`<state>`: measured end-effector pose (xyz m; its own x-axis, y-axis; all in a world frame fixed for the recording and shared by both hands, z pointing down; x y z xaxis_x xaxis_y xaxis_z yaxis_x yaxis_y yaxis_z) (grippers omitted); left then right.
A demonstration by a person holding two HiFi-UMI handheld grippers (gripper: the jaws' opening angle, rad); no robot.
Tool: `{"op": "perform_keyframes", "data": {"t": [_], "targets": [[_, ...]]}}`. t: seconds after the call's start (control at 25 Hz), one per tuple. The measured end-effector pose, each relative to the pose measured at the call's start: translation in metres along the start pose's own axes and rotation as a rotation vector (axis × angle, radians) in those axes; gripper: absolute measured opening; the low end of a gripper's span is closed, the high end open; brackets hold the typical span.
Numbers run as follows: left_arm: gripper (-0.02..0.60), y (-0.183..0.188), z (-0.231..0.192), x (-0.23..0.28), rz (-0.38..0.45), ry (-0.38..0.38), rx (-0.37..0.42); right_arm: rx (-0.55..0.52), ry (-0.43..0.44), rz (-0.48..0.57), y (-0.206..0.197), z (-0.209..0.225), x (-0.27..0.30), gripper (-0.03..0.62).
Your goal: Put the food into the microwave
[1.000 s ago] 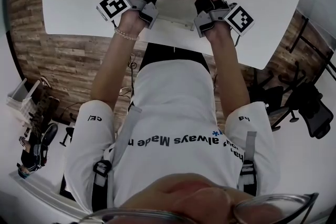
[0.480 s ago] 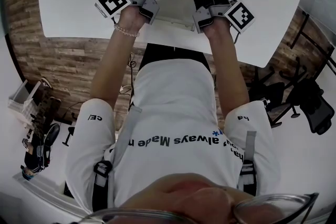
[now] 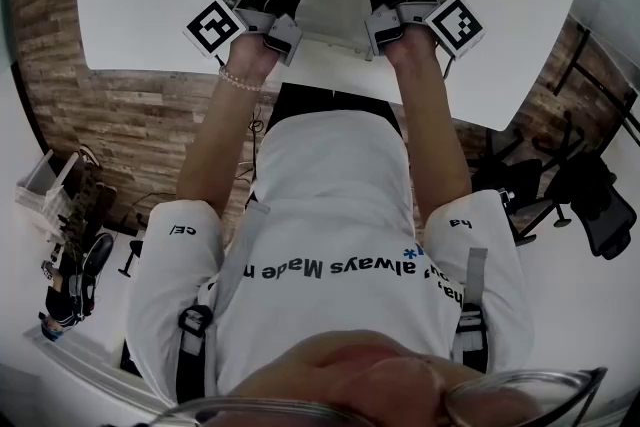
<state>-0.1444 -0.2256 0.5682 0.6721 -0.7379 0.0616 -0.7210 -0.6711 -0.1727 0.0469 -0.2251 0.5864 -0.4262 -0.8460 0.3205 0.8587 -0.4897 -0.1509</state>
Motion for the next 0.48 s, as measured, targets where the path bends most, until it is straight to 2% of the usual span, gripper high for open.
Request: {"op": "perform_keyframes", "data": {"t": [0.2, 0.48], "targets": [[0.110, -0.018, 0.007, -0.020, 0.012, -0.003, -0.032, 0.028, 0.014, 0.013, 0.001, -0.002, 0.001, 0.021], [0.110, -0.054, 0.007, -0.011, -0.074, 0.001, -0.017, 0.021, 0.023, 0.012, 0.002, -0.006, 0.003, 0.021]]}}
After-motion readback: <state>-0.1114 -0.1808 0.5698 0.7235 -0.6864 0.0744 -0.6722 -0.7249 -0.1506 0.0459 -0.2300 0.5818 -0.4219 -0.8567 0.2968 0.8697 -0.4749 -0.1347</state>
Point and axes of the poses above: the fingertips, and each gripper's own axes: x forward along the fingers, z to its right, y out of its top, the point moved 3 cm from there along -x, backward along the fingers, and after that the axes turned 4 degrees about -y, right-handed, at the moved point
